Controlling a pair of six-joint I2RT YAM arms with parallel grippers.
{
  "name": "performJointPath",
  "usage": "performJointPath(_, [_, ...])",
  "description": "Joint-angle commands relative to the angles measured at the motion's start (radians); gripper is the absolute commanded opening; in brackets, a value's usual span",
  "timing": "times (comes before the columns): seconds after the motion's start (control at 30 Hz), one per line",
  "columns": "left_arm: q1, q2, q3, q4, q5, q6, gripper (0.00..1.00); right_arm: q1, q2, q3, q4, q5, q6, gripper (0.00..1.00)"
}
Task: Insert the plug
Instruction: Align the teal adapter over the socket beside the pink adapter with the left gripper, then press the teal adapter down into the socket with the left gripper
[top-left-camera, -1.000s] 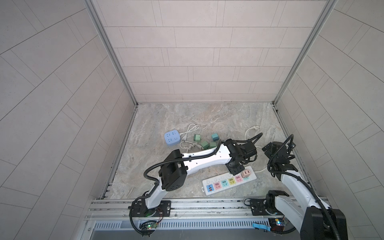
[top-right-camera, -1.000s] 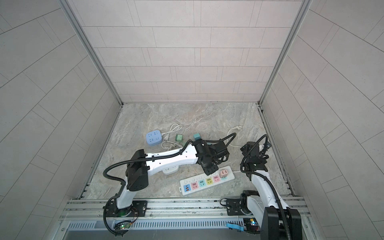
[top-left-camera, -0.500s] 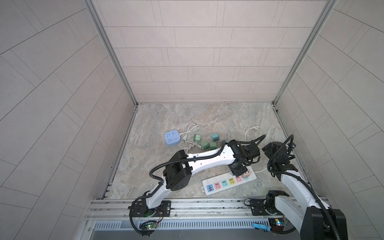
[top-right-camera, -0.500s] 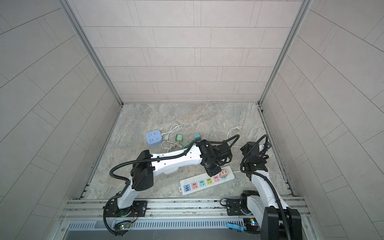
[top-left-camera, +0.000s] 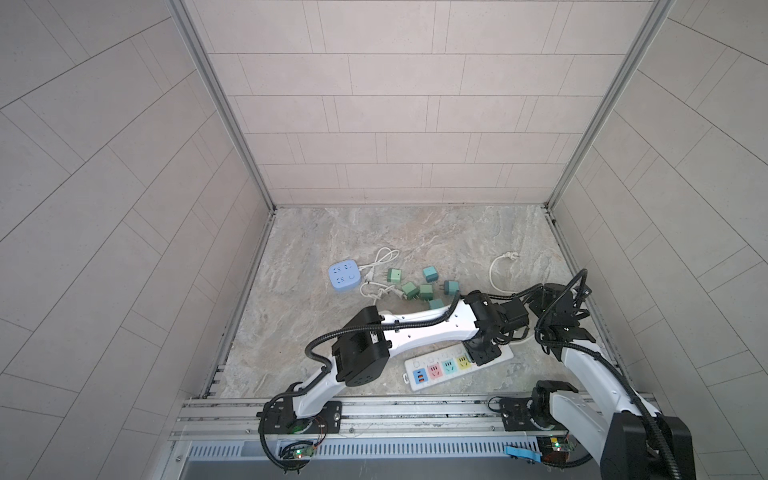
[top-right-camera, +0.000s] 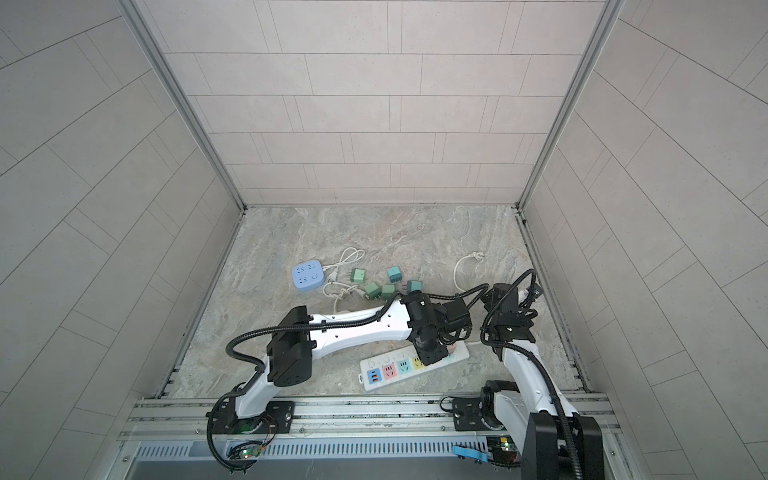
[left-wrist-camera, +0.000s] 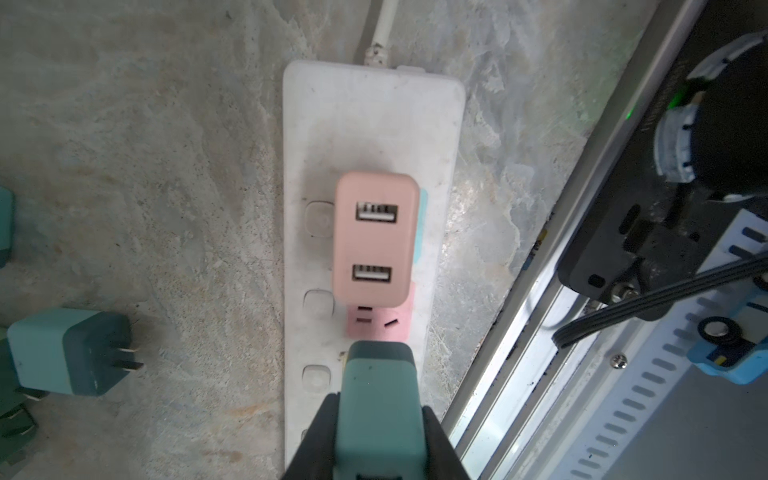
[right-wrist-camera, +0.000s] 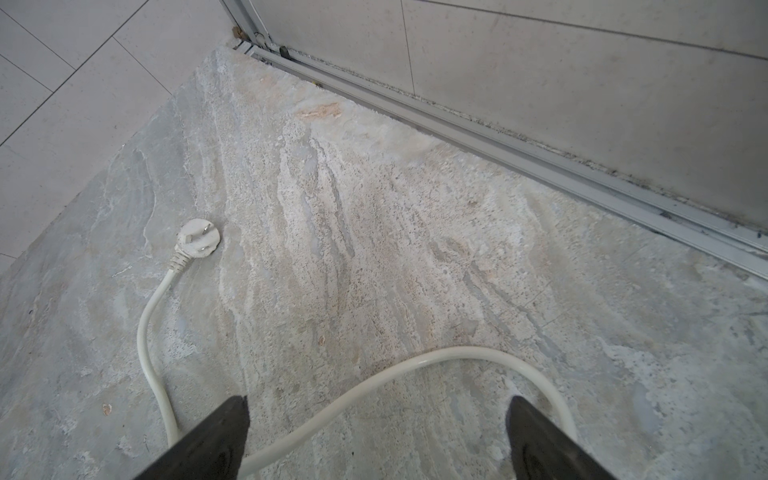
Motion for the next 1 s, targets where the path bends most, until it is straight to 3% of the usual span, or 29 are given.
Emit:
performJointPath(0.0, [0.002, 0.029, 0.030, -0.008, 0.016, -0.003, 0.00, -0.003, -0.015, -0.007, -0.018, 0.015, 0.013, 0.98])
performJointPath(0.97, [0.002, 0.148, 0.117, -0.045, -0.073, 0.007, 0.00, -0.006, -0.031, -0.013, -0.022, 0.016, 0.015, 0.99])
